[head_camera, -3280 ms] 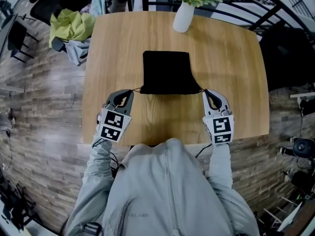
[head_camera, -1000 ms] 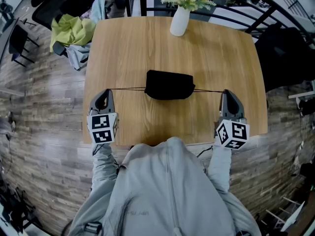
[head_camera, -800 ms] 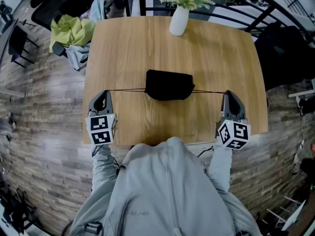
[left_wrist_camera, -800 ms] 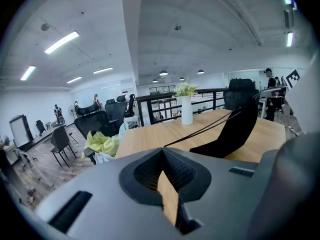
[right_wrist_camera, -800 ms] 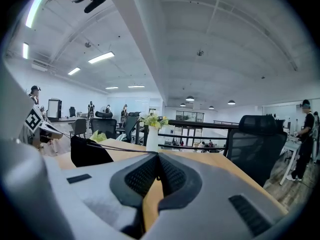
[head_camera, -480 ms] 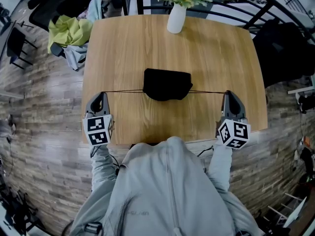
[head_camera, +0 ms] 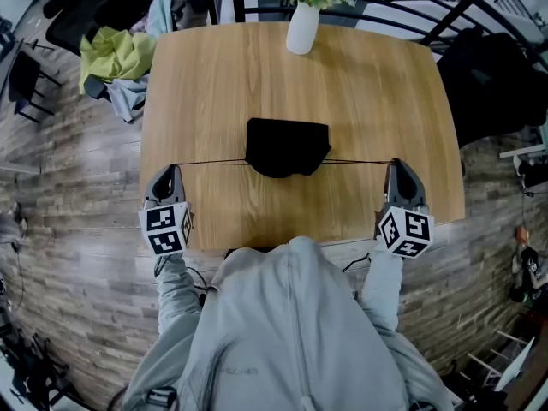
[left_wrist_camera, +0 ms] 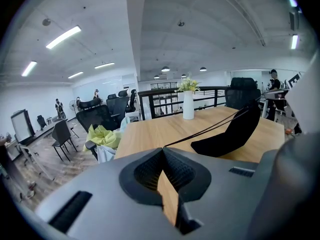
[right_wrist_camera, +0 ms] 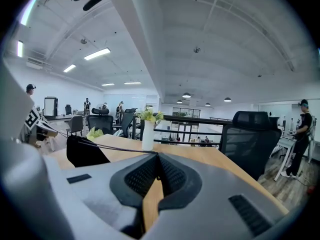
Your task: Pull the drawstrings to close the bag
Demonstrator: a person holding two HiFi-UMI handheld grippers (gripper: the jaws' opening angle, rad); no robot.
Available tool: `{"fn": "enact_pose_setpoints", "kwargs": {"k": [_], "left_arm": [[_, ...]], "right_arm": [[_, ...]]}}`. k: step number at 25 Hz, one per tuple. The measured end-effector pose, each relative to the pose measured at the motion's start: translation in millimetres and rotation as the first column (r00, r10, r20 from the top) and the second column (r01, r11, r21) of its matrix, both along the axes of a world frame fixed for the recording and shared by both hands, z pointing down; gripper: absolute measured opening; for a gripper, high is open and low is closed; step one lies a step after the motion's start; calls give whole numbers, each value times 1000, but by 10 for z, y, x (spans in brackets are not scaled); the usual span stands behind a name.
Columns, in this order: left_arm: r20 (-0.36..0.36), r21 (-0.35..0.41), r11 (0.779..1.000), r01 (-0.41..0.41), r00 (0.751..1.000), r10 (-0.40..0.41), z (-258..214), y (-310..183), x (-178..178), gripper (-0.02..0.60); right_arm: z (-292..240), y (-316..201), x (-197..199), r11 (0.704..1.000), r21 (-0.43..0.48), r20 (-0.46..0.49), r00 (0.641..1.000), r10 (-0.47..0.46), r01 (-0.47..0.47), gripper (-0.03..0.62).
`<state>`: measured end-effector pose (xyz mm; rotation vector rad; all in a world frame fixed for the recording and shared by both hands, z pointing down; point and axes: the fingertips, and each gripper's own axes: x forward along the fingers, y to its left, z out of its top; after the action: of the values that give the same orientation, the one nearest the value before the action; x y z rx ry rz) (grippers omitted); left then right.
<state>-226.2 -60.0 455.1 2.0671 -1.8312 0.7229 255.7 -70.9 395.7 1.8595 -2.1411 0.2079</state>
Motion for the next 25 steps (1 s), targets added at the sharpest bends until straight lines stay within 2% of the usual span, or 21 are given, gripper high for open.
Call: {"fn": "enact_pose_setpoints", "kwargs": {"k": [25], "left_arm": [[-42, -3, 999, -51, 998, 51, 36, -34, 69, 26]], "right_arm": [[45, 95, 88, 1000, -7, 28, 1000, 14, -14, 23]]}}
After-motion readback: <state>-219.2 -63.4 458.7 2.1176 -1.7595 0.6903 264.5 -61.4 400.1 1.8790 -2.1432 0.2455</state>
